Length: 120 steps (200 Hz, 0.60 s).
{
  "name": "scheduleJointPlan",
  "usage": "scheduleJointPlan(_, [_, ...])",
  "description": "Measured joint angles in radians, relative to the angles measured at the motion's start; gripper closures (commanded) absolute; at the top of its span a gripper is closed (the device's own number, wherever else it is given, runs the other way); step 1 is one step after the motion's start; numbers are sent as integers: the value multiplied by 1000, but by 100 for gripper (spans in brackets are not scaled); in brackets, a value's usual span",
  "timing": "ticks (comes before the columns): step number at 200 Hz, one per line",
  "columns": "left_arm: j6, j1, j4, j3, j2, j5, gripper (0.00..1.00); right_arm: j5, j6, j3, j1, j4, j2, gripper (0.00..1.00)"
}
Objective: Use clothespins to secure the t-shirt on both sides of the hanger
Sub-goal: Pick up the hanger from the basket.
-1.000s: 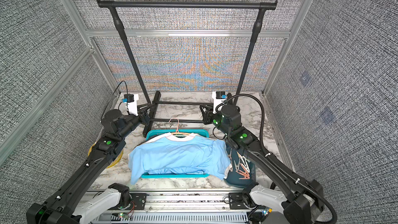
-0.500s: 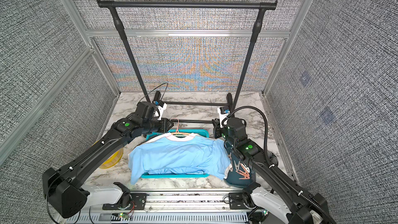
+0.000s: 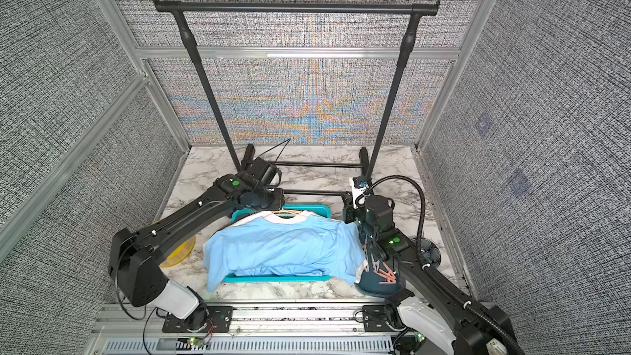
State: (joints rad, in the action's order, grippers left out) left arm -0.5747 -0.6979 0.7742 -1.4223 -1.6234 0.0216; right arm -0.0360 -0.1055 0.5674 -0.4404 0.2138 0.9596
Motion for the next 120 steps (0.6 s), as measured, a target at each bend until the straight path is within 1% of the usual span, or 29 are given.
scheduleJointPlan(11, [15,0,26,-52,-49,-15,72,-12,3,0,9,1,-5,100])
scheduleJointPlan(18, [23,-1,40,-82,-79,-22,77,-16,3,-1,14,1,-8,100])
scheduleJointPlan(28, [31,-1,58,-120,-119,-27,79,-19,3,-6,21,6,-13,100])
scheduleJointPlan(33, [36,-1,66,-134,-134,-31,82,-19,3,-8,22,6,-14,100])
scheduleJointPlan(49, [53,-1,92,-175,-183,-44,83,-18,3,-11,23,6,-15,100])
scheduleJointPlan(75, [74,-1,119,-207,-215,-72,82,-18,6,-12,23,6,-15,100])
scheduleJointPlan(95, [78,-1,130,-213,-214,-105,76,-17,6,-18,26,7,-15,100])
scheduleJointPlan(120, [82,-2,132,-208,-203,-156,73,-13,5,-19,26,7,-13,100])
